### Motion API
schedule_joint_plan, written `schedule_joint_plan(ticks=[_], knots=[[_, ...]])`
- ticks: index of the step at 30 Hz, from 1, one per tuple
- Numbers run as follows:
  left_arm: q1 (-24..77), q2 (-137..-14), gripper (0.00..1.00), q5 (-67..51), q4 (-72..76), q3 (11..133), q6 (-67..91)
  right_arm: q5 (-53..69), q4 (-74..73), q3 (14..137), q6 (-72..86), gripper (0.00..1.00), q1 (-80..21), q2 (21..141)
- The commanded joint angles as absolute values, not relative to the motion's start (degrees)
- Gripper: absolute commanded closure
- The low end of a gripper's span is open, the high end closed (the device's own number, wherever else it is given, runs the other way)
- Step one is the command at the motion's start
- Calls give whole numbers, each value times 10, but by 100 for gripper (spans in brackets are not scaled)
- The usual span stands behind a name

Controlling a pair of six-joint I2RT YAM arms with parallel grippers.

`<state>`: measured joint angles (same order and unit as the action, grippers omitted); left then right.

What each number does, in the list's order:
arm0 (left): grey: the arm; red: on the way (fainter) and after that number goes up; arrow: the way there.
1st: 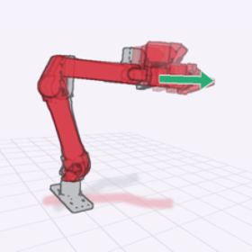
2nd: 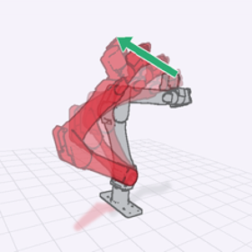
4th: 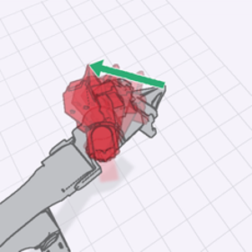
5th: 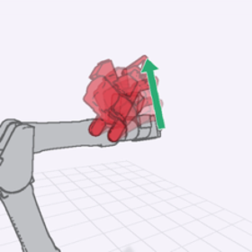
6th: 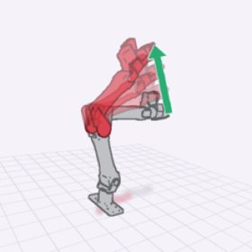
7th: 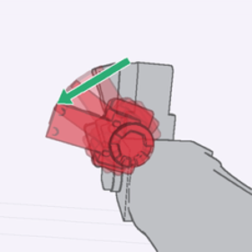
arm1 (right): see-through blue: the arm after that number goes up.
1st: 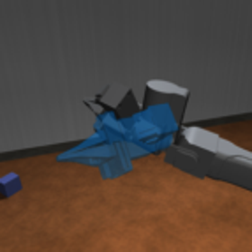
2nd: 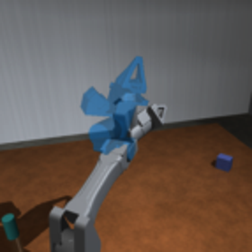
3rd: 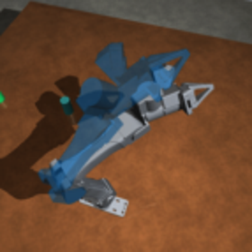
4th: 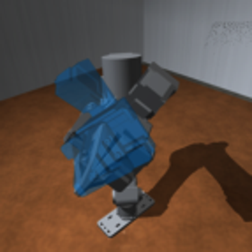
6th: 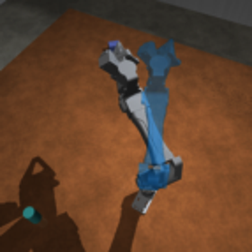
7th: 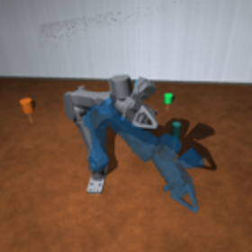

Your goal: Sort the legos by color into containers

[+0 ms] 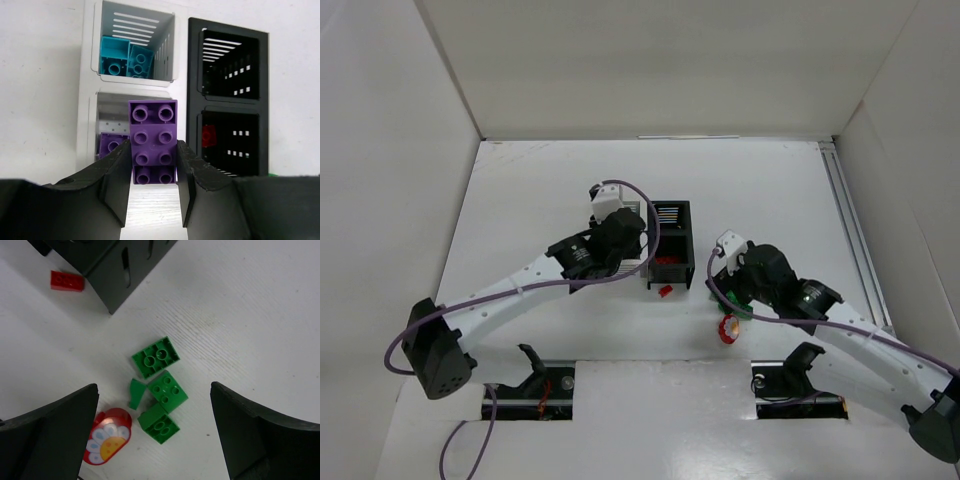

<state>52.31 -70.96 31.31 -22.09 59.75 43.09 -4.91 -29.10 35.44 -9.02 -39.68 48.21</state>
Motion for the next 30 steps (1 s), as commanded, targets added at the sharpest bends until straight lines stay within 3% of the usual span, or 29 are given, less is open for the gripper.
schedule_joint_plan(ticks=[1,11,13,18,23,30], knots=[[508,-728,68,304,-219,624,403,-50,-226,338,-11,3,-425,461],[484,-753,47,304,-236,618,415,-176,-127,287,180,8,-552,461],[484,-753,37,299,-236,618,415,-216,-127,293,222,11,-572,477],[484,-737,0,293,-264,618,425,-266,-101,303,305,18,-641,547],[484,-673,0,287,-295,604,454,-337,-101,373,393,25,-710,685],[484,-546,0,279,-325,548,495,-364,-134,457,455,34,-727,830]])
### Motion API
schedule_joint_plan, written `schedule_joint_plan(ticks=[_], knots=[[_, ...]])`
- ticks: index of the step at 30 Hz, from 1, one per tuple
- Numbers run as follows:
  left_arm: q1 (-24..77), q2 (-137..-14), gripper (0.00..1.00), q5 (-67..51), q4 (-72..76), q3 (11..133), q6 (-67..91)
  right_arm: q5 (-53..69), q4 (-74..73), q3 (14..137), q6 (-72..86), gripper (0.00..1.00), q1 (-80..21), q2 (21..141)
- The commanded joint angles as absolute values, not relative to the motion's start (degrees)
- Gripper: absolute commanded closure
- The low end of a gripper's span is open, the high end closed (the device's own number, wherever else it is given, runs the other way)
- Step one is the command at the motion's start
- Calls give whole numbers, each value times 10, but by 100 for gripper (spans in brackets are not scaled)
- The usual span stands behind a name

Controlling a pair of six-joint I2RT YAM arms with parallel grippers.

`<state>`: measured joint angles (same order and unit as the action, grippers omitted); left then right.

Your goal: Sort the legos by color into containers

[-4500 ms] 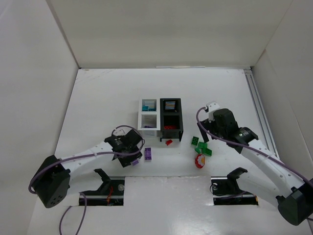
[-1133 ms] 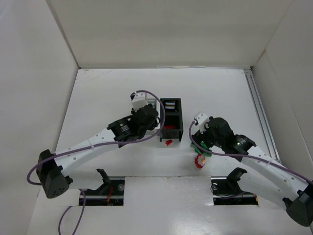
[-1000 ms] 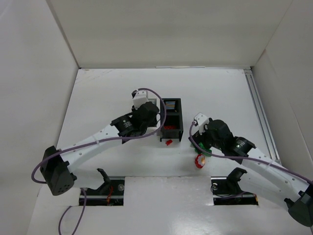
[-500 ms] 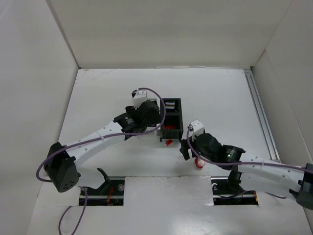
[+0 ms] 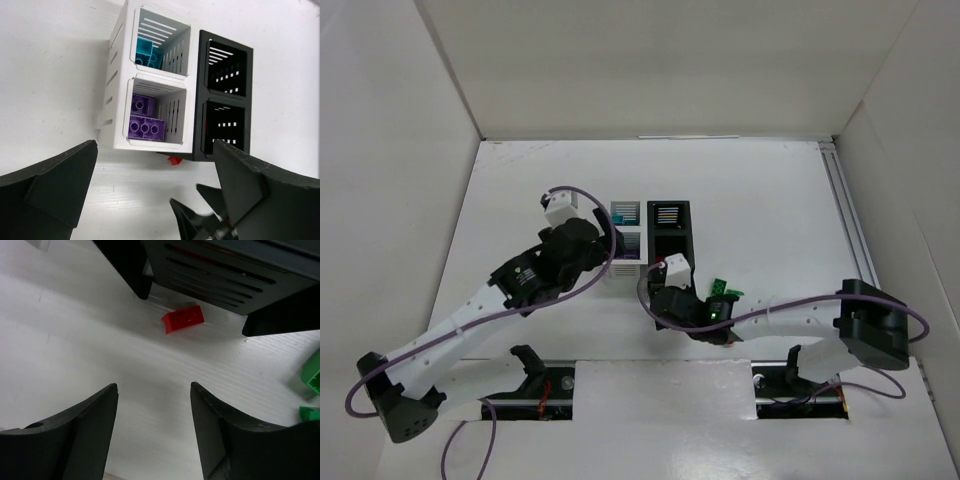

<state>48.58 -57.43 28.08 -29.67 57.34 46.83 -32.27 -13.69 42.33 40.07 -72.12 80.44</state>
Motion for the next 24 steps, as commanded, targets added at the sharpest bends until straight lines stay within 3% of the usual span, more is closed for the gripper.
schedule_joint_plan(ticks=[1,9,17,24], knots=[[484,-528,0,273,-325,541,495,-377,-141,463,463,36,-727,839],[484,-481,0,253,-325,513,500,-406,-163,504,514,37,-727,916],[484,-475,0,253,-330,508,500,-426,-169,531,526,28,-727,973],[484,-475,0,248,-330,508,505,-418,-145,531,521,27,-686,1003]])
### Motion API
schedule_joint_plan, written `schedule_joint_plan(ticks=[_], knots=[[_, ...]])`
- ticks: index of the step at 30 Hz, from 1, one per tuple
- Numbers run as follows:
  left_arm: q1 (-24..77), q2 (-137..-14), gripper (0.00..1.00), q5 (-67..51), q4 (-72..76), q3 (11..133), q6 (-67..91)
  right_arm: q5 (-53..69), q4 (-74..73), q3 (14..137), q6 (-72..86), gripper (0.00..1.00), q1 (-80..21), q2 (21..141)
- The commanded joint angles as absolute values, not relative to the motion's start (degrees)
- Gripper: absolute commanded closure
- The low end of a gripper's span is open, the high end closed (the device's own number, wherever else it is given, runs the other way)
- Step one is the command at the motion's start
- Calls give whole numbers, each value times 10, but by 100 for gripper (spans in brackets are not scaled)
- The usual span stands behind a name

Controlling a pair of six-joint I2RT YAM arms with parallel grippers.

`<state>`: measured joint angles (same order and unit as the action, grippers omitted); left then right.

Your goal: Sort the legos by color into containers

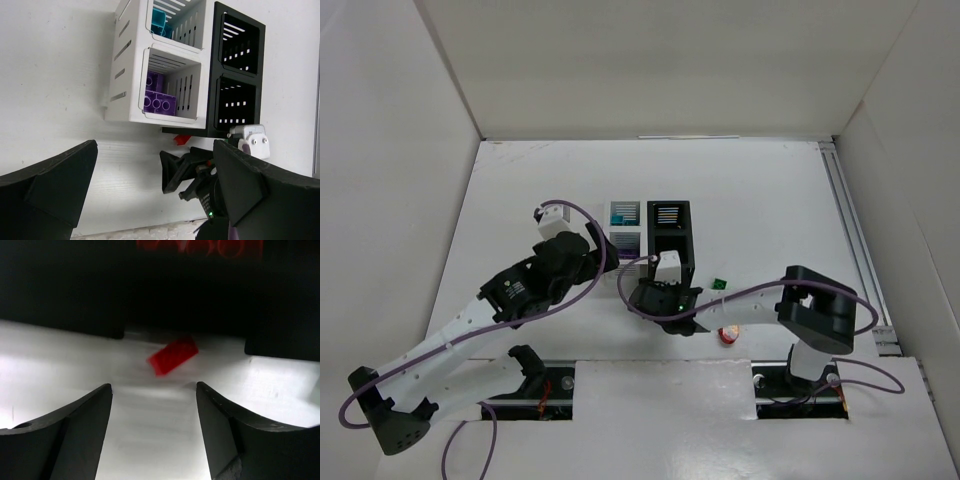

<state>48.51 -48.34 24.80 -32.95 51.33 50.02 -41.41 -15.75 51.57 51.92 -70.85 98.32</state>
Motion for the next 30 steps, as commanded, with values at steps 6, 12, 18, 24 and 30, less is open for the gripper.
schedule_joint_plan(ticks=[6,12,18,24,30], knots=[[484,-475,0,242,-330,508,505,-422,-144,537,515,30,-674,1020],[484,-491,0,236,-325,513,505,-400,-144,532,515,42,-655,1037],[484,-502,0,226,-325,513,505,-387,-149,532,515,57,-655,1050],[484,-507,0,226,-325,519,505,-330,-156,530,476,76,-661,1031],[484,-502,0,243,-337,531,500,-357,-189,536,426,86,-708,951]])
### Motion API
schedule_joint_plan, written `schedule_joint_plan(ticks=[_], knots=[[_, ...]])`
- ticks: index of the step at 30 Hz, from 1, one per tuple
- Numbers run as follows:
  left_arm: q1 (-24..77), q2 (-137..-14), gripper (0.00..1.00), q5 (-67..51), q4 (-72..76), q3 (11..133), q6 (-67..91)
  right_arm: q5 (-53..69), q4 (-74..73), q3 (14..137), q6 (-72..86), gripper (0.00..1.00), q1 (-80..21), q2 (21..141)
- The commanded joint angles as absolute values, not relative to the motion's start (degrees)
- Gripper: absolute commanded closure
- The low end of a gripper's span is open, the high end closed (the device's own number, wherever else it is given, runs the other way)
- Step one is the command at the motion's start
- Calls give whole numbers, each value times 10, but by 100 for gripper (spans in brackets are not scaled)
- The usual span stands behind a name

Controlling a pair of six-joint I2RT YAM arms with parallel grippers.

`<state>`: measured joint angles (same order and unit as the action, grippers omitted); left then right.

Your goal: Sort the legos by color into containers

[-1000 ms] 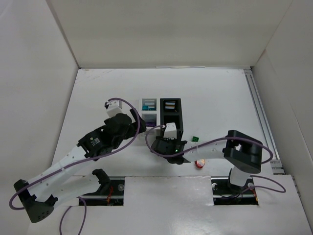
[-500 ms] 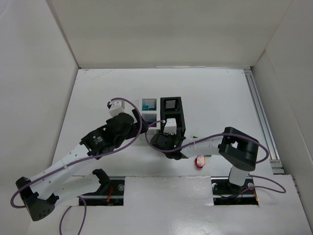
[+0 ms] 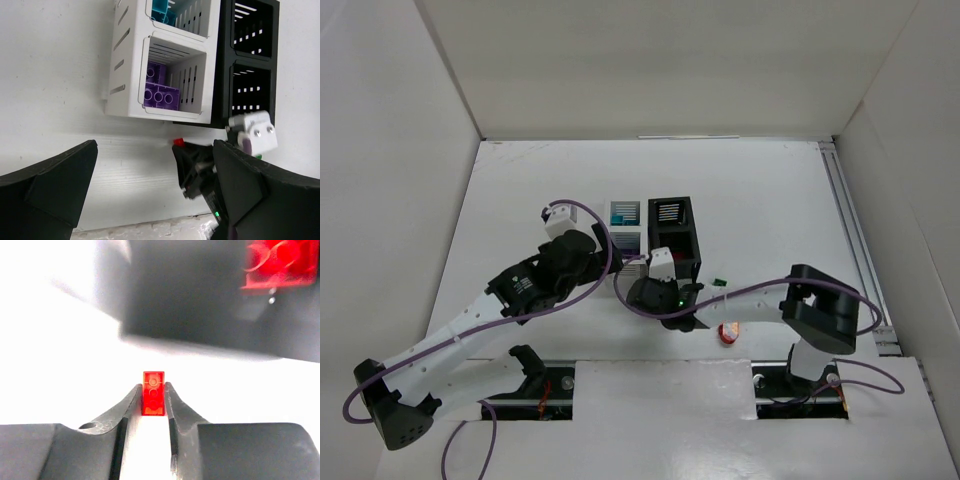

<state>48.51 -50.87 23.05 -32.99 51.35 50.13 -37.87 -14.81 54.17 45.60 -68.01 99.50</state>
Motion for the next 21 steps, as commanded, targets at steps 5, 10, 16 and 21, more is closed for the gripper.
schedule_joint_plan(ticks=[5,10,16,21], knots=[[484,-502,0,249,-343,541,500,-369,-189,514,378,88,-714,825],[484,-497,0,249,-343,541,495,-421,-199,514,316,88,-714,723],[484,-497,0,254,-330,536,489,-485,-184,552,194,85,-704,682],[484,-516,0,241,-319,536,483,-480,-155,579,144,82,-658,722]])
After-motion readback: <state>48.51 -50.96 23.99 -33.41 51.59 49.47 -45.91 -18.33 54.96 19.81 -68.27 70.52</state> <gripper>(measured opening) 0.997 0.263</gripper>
